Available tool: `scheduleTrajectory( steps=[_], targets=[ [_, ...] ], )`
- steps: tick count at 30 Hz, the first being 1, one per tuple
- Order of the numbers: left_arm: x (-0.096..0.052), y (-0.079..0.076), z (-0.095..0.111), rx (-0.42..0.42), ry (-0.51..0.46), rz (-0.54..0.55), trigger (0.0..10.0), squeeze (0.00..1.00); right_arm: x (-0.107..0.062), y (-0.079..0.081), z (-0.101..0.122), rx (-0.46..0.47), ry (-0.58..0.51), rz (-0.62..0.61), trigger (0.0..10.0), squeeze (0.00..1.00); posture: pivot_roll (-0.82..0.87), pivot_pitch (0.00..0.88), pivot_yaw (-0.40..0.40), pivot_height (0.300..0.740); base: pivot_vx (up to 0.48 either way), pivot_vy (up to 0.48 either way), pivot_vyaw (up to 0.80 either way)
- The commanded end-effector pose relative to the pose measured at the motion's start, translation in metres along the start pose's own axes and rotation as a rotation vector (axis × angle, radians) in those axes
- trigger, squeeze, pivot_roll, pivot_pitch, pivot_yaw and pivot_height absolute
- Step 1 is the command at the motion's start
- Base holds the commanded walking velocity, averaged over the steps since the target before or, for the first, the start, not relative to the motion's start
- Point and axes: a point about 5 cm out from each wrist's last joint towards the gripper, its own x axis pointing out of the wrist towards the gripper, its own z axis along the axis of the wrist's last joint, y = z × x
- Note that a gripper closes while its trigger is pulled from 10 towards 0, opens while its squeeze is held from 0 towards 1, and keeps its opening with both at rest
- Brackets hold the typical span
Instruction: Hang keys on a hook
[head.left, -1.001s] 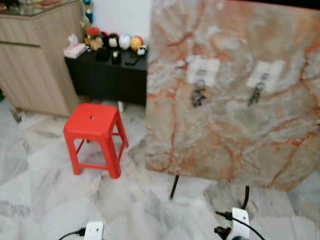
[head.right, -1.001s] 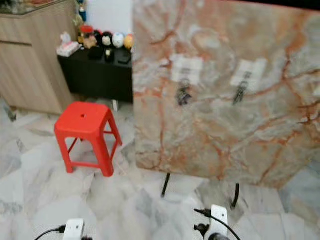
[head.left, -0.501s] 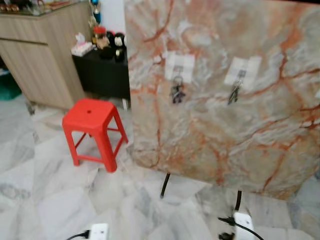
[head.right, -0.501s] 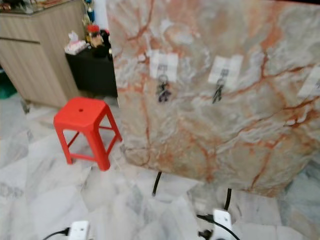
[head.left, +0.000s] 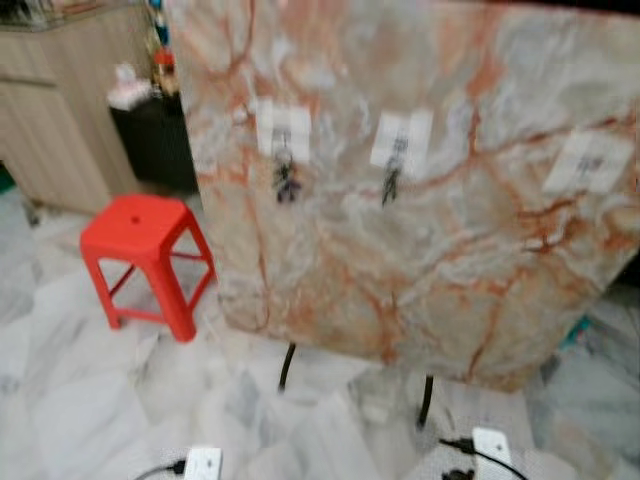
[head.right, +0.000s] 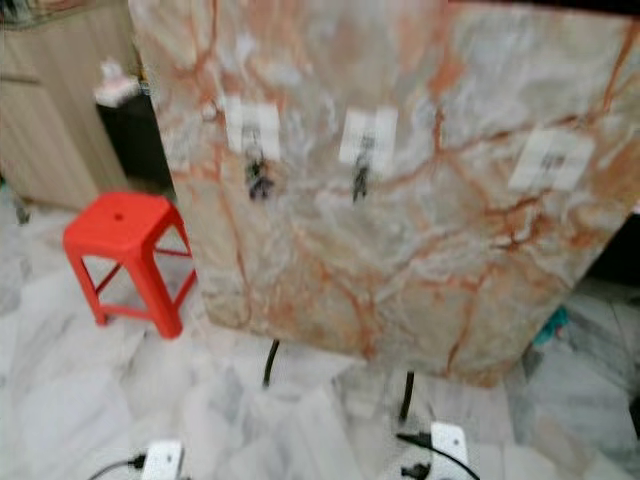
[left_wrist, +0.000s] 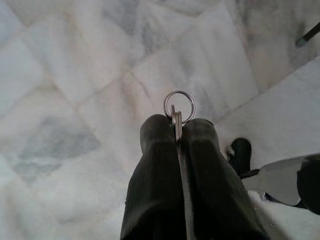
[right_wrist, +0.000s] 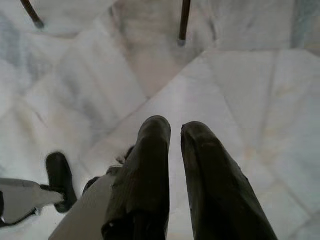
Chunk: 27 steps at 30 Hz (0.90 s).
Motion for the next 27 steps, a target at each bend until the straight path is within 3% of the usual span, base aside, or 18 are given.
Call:
scheduleTrajectory(
  steps=[1,17,22,27],
  targets=[
    [0.0,-0.002,-0.003,0.017,0.018,-0.011,10.0,0.0,0.0,0.0,0.004,0.002,-0.015,-0.005,10.0,0.0,-0.03,0.0,-0.063,0.74,0.0,-0.36,0.0],
    [0.001,-0.003,-0.001,0.059,0.03,-0.027,10.0,0.0,0.0,0.0,0.003,-0.001,-0.027,-0.023,10.0,0.0,-0.03,0.0,-0.06,0.74,0.0,-0.363,0.0],
    [0.0,-0.004,-0.003,0.067,0.033,-0.03,10.0,0.0,0.001,0.008,-0.01,0.002,-0.013,-0.016,10.0,0.0,-0.03,0.0,-0.061,0.74,0.0,-0.363,0.0],
    [0.0,-0.003,-0.004,0.07,0.031,-0.026,10.0,0.0,0.001,0.01,-0.008,0.021,-0.024,-0.015,10.0,0.0,-0.03,0.0,-0.063,0.74,0.0,-0.364,0.0]
  ],
)
